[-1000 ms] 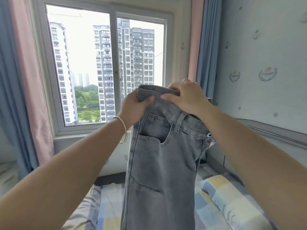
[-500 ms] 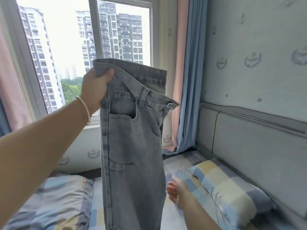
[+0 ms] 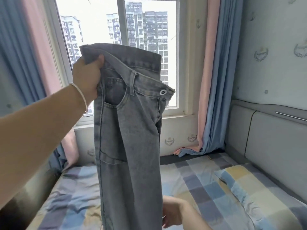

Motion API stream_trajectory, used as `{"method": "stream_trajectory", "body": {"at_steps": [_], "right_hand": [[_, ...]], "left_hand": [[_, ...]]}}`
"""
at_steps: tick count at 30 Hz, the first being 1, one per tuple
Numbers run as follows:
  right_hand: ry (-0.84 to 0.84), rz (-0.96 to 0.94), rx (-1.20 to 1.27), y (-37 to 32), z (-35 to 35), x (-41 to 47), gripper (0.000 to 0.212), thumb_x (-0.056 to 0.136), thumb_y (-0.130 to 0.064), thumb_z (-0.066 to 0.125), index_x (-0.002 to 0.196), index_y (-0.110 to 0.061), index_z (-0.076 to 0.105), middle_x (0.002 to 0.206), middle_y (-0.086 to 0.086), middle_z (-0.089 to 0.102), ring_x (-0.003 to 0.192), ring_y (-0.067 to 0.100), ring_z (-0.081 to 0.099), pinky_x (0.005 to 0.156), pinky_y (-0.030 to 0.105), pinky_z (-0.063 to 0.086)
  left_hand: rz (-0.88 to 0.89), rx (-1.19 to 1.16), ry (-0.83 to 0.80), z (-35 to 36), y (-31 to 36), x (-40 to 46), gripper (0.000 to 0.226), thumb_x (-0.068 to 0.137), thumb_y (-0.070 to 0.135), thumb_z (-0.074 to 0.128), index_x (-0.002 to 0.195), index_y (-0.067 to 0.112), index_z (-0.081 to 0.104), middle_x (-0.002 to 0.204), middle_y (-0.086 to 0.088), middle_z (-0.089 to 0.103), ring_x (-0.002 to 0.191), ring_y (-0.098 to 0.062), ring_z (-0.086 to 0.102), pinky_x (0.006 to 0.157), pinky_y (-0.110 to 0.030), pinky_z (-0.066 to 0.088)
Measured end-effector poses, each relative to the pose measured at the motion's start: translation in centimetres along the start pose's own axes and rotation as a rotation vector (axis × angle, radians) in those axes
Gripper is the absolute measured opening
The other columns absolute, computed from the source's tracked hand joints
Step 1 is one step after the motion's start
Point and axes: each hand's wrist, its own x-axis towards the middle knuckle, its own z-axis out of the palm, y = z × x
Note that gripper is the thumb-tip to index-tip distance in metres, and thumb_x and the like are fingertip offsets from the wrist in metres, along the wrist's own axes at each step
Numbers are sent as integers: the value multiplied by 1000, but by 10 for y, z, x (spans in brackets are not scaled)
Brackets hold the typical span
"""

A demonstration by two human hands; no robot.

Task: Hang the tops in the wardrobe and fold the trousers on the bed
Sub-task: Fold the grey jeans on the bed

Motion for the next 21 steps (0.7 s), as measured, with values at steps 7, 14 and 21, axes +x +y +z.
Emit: {"method": "stream_trajectory", "body": {"at_steps": [7, 14, 21], "right_hand": [[16, -113, 255, 6, 34, 22, 56, 83, -64, 47, 85, -11, 65, 65, -1, 66, 62, 12, 62, 59, 21, 46], [-102, -479, 651, -37, 40, 0, 58, 97, -48, 29, 117, -9, 66, 122, 13, 64, 110, 26, 63, 87, 37, 50], [3, -588, 869, -68, 31, 1, 35, 99, -21, 35, 94, -9, 67, 84, 13, 74, 73, 24, 72, 78, 38, 51]], "left_hand": [[57, 181, 128, -18, -12, 9, 16, 75, 33, 66, 90, 25, 66, 96, 1, 71, 90, -20, 68, 83, -43, 56], [81, 134, 76, -49, -14, 16, 9, 81, 27, 67, 90, 25, 66, 97, -1, 71, 91, -21, 69, 83, -43, 56], [42, 67, 75, -121, -10, 25, 2, 88, 20, 64, 88, 22, 66, 77, 9, 73, 75, -12, 70, 71, -34, 59]]}}
